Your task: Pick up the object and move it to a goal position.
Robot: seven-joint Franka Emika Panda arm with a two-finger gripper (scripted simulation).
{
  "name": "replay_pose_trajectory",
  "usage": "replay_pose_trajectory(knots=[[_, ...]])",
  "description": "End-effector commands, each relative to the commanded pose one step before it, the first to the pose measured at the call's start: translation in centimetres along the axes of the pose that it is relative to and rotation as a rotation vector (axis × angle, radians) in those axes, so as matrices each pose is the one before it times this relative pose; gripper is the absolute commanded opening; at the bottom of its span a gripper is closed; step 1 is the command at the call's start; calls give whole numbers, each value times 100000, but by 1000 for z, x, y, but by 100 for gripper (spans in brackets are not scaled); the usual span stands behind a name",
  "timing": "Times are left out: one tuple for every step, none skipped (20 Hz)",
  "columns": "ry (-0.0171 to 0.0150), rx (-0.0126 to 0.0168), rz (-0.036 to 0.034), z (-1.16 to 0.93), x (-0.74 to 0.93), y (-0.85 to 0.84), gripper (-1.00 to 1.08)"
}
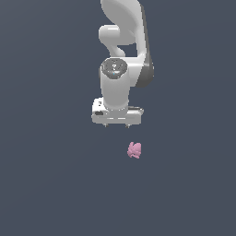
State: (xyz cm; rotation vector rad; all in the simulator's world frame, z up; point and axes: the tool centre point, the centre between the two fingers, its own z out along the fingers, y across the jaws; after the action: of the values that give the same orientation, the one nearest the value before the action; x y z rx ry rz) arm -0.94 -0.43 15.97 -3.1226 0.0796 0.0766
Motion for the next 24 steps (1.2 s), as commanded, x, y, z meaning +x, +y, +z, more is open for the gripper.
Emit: replay_pose_trajectory(knots=[[0,0,0,0,0,1,100],[-54,31,30,19,-21,-30,100],[-238,140,137,101,-46,-50,100],[-366,215,210,149,-82,-94,100],[-512,298,288,206,-117,-127,100],[-651,376,356,256,-157,-158,100],[-795,454,415,303,-197,-174,100],[-737,416,358,267,-196,-146,100],[-592,332,258,201,-168,-98,100],[-444,249,163,136,-138,-54,100],[-290,164,75,73,-105,-19,100],[-134,77,3,17,-64,9,100],[11,-5,-47,-19,-10,16,100],[119,-68,-18,-29,43,9,100],[144,-83,30,-2,85,-28,100],[155,-90,104,25,110,-68,100],[151,-88,163,63,143,-109,100],[175,-102,234,90,175,-146,100],[200,-115,292,117,210,-185,100],[246,-137,341,137,247,-218,100],[310,-167,379,152,288,-251,100],[373,-193,420,169,327,-286,100],[419,-209,474,194,359,-327,100],[457,-218,531,225,388,-372,100]])
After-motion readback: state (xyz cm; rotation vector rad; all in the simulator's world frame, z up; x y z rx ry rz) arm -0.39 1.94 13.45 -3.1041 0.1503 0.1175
